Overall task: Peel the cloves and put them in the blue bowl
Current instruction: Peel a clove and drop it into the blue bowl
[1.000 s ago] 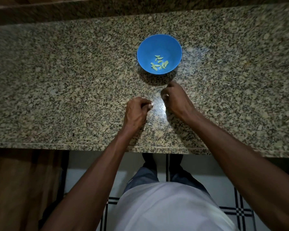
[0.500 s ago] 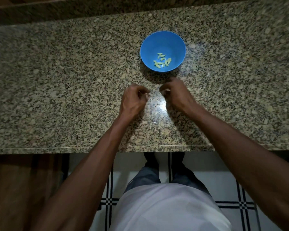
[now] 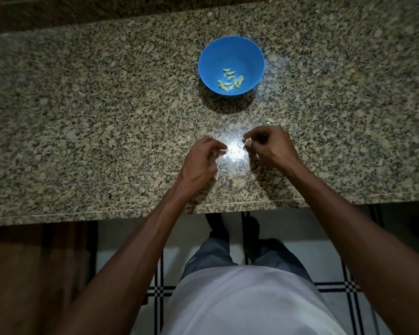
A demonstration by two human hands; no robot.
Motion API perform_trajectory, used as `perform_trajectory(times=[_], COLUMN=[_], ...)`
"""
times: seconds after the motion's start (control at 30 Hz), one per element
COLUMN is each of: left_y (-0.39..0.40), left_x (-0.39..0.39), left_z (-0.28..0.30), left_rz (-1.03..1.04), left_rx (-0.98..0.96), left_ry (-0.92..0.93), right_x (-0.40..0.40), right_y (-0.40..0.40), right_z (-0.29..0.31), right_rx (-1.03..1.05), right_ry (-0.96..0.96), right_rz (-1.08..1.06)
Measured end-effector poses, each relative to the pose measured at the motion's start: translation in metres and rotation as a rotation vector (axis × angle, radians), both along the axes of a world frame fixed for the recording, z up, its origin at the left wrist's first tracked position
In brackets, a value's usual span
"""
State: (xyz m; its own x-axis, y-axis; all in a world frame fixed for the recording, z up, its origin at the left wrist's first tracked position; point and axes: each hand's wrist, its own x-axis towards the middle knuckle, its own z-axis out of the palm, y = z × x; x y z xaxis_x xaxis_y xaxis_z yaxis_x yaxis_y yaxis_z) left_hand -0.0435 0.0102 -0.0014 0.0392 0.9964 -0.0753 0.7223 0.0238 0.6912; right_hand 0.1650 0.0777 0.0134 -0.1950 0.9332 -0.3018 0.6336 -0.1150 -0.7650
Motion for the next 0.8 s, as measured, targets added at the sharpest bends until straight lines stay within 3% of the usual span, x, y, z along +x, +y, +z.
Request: perform_trajectory(times=[0.1, 0.2, 0.33, 0.47, 0.67, 0.8], left_y=[0.000, -0.012, -0.041, -0.051, -0.046, -0.055], left_x=[-0.003, 0.012, 0.026, 0.021, 0.047, 0.055], left_z=[-0.003, -0.004, -0.005, -0.013, -0.013, -0.017], left_rz=[0.103, -0.011, -0.013, 0.082, -0.100, -0.043], left_rx=[0.032, -0.026, 0.029, -0.006, 0.042, 0.104], left_ry=[0.122, 0.194, 0.117, 0.153, 0.480, 0.502], right_x=[0.001, -0.004, -0.010, 0.004, 0.024, 0.030], right_y=[0.000, 0.001, -0.004, -0.013, -0.013, -0.012], right_z=[0.000, 0.001, -0.004, -0.012, -0.014, -0.012], right_rx=[0.049, 0.184, 0.231, 0.149, 0.137, 0.118], right_ry=[-0.015, -0.040, -0.040, 0.022, 0.022, 0.050], right_rz=[0.044, 0.133, 0.260, 0.189, 0.149, 0.135])
